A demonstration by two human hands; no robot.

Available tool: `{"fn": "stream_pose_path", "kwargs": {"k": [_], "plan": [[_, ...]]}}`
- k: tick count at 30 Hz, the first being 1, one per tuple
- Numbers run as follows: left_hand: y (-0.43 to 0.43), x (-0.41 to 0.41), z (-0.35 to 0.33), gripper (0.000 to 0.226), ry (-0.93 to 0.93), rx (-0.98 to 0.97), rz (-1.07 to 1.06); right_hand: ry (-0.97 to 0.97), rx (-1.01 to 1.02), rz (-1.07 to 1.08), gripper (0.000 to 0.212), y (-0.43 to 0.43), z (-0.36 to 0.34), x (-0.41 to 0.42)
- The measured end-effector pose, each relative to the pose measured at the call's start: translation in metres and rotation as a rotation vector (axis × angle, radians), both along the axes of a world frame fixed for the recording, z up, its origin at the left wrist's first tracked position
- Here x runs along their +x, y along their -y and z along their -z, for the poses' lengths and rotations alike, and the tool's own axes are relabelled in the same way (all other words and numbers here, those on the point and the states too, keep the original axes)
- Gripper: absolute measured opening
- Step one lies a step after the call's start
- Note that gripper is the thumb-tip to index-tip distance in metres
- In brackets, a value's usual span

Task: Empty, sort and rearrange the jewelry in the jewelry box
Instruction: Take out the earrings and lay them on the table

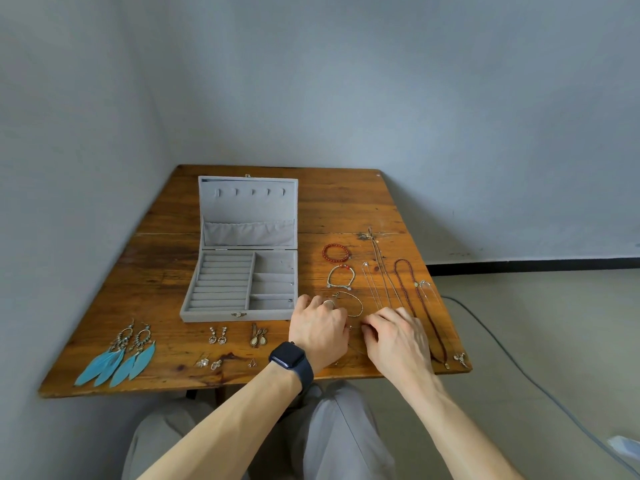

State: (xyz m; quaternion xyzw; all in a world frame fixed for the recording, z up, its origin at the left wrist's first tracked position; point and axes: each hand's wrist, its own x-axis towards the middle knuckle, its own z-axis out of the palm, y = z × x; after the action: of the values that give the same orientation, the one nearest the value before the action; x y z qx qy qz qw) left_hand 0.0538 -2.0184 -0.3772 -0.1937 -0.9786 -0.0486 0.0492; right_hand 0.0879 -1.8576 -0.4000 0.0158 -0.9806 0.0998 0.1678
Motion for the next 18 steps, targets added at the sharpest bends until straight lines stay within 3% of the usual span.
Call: {"fn": "stream_pose_path", "kwargs": {"k": [18], "plan": [[0.003,0.003,0.002,0.029,0.028,-0.003,0.001,0.011,0.059,0.060,0.006,0.010,0.000,0.003]]}}
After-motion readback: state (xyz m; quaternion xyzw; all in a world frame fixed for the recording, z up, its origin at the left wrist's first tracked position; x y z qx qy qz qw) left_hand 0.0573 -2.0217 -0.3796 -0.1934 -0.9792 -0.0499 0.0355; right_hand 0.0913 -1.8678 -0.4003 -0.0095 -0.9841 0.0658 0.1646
